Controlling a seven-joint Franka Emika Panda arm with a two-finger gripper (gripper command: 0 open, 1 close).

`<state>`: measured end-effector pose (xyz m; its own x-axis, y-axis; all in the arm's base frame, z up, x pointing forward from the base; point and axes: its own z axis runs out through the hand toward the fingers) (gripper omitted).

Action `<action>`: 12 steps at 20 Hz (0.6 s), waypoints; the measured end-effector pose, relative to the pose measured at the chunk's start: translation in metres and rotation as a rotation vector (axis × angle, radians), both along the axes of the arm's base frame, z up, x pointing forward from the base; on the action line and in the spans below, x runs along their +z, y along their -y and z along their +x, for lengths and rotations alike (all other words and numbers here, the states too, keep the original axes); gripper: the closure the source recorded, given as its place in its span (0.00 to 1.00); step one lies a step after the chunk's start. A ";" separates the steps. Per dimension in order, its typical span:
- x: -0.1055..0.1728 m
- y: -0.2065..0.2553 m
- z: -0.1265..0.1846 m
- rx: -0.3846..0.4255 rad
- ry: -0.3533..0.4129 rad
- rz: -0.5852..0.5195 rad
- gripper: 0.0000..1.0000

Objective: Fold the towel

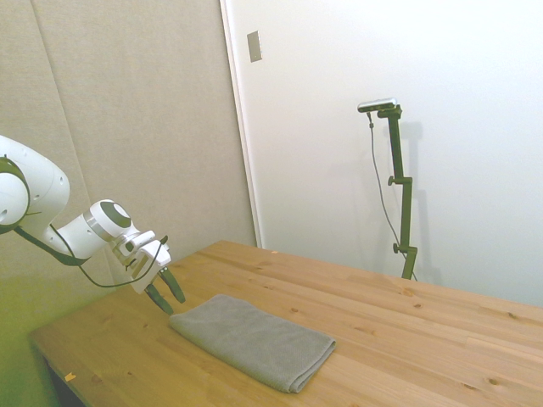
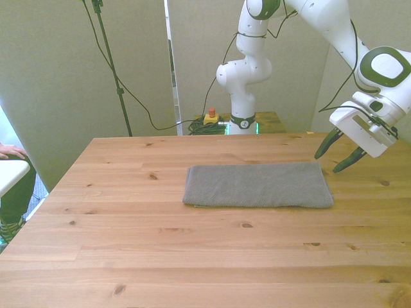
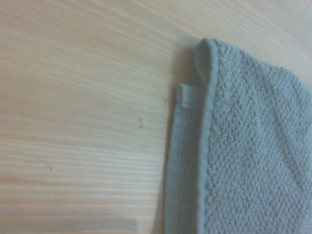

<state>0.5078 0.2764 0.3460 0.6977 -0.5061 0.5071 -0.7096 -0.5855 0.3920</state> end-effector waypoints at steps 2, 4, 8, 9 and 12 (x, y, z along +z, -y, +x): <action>-0.003 -0.002 -0.002 0.002 -0.007 -0.010 0.00; -0.006 0.001 -0.001 -0.004 -0.014 -0.019 0.00; -0.015 0.014 0.004 -0.028 -0.027 -0.033 0.00; -0.015 0.016 0.005 -0.031 -0.027 -0.035 0.00; -0.016 0.022 0.005 -0.040 -0.030 -0.040 0.00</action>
<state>0.5129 0.2544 0.3297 0.6924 -0.5136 0.5067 -0.7197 -0.5404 0.4358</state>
